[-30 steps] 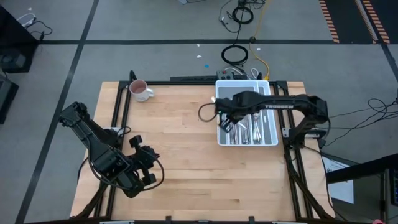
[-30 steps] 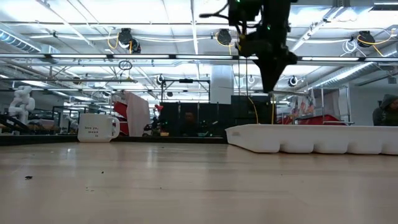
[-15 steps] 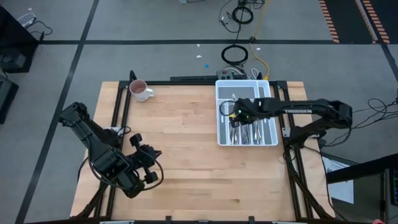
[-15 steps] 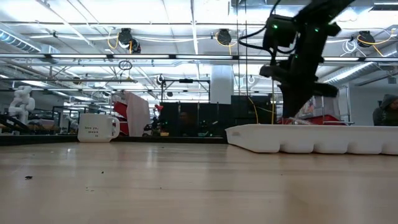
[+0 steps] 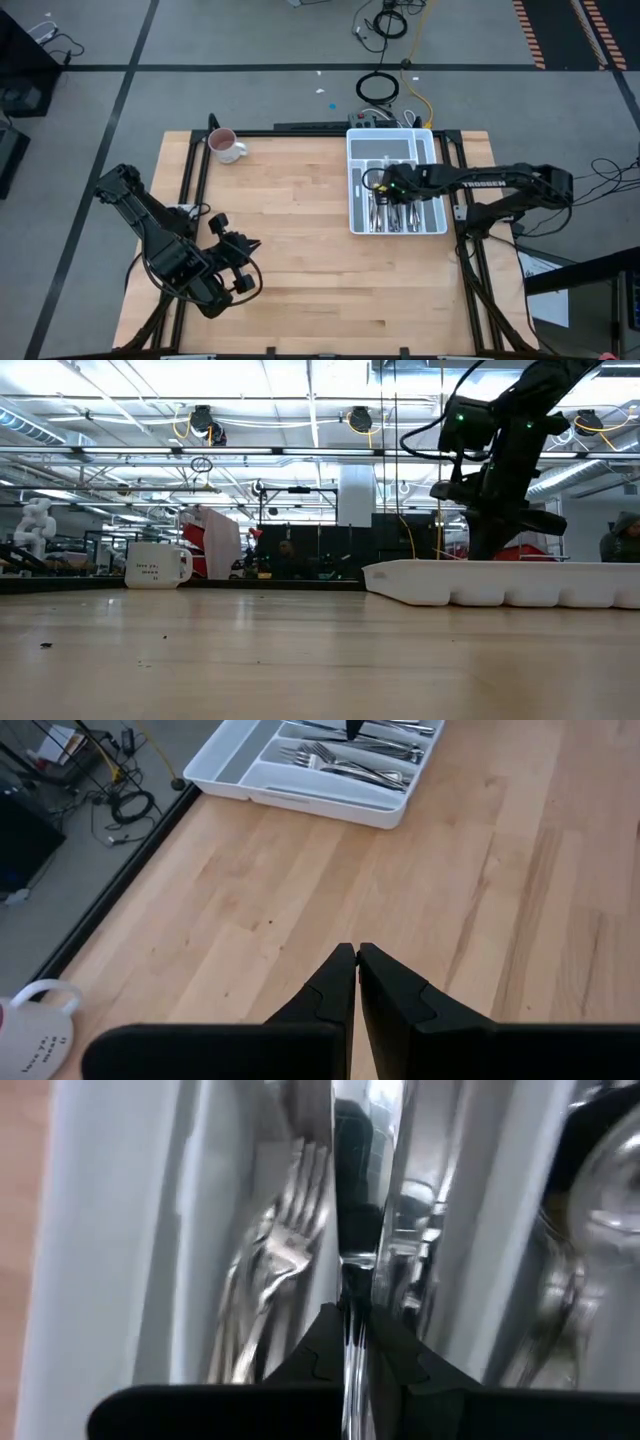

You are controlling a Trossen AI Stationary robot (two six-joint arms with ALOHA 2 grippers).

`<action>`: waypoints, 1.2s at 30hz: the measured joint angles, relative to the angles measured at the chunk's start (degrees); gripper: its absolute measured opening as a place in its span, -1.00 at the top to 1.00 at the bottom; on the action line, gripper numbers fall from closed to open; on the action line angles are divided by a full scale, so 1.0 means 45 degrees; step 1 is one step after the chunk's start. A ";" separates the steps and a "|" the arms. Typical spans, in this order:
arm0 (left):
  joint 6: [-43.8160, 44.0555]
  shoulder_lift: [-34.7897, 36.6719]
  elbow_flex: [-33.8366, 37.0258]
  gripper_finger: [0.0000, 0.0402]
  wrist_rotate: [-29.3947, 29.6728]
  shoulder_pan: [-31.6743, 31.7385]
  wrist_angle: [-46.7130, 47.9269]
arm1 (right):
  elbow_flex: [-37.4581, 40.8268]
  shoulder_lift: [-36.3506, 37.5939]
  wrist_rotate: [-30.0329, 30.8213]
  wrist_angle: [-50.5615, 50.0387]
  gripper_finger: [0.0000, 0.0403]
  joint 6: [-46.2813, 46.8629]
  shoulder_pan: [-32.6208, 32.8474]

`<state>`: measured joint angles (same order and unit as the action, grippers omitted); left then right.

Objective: Sort silverware
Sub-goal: Put the silver table knife into the silverware tray, then return to Home Position

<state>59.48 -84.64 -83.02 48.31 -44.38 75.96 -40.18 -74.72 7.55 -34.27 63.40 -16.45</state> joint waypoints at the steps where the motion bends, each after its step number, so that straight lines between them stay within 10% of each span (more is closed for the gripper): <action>1: 0.0000 0.0000 0.0000 0.87 0.0005 0.0000 0.0005 | 0.0000 0.0000 0.0034 -0.0065 1.00 0.0094 -0.0051; 27: 0.0143 0.0000 0.0000 0.87 0.0450 0.0024 -0.0447 | -0.0012 0.0470 -0.0095 -0.0543 0.45 0.0265 0.0571; 36: 0.2685 0.0216 0.0007 0.87 0.4697 0.0024 0.0135 | -0.1678 0.5044 -0.0900 -0.0459 0.49 -0.5528 0.3115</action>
<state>71.57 -83.67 -82.99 69.45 -44.27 76.57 -47.73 -52.02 3.50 -36.33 38.52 -2.43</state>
